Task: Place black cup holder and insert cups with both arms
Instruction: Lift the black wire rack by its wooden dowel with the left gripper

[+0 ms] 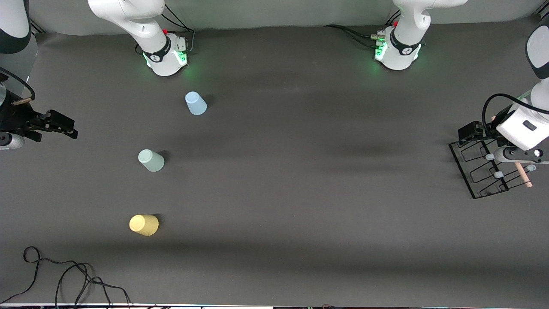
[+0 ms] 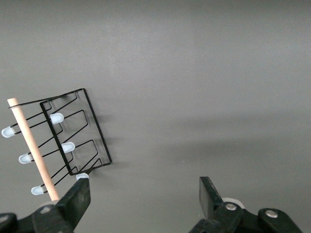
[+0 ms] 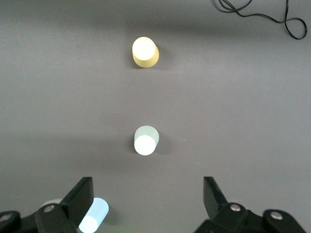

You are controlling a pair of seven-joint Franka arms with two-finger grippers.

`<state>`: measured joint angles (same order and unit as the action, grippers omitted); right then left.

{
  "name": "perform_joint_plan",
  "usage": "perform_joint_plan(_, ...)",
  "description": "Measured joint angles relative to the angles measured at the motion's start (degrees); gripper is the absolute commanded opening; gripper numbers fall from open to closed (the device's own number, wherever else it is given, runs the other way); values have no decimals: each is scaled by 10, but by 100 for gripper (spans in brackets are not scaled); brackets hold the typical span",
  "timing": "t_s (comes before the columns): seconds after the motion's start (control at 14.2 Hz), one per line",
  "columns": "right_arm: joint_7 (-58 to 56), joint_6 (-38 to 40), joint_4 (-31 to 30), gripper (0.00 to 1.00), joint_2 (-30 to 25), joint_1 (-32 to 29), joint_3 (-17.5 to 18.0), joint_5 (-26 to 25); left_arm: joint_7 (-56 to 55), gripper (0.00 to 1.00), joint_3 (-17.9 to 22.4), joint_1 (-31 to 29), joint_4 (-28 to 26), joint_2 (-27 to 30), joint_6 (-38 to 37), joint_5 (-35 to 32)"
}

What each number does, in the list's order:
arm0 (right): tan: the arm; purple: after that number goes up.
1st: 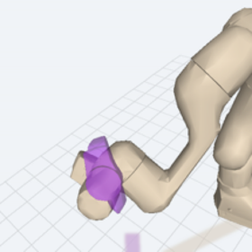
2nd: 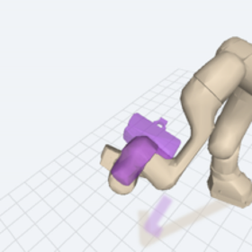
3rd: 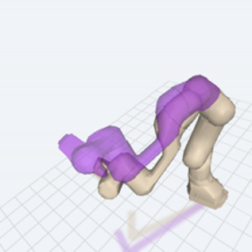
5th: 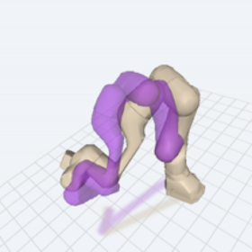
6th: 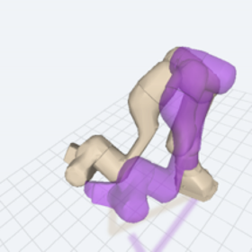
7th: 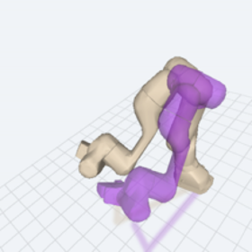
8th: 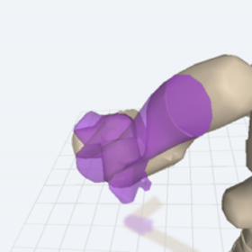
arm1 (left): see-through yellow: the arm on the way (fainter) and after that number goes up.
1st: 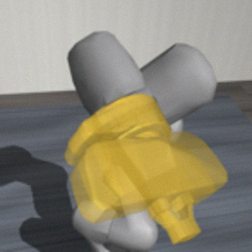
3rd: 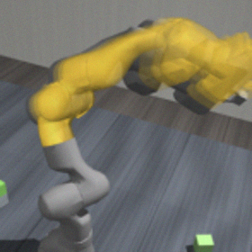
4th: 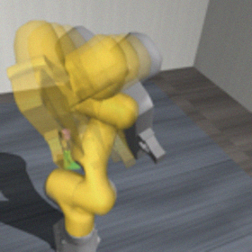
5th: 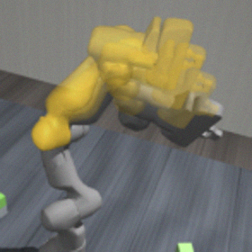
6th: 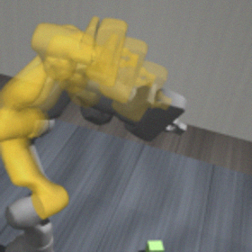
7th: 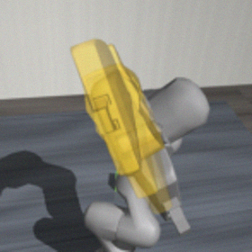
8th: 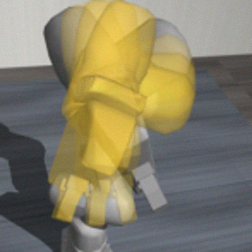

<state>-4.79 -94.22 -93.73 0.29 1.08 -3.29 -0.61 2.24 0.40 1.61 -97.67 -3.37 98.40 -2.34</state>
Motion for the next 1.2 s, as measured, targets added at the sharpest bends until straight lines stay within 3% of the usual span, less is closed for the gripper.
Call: perform_joint_plan(1.2, 0, 0, 0, 100, -3, 0, -3, 0, 1, 100, 7, -9, 0, -3, -8, 0)
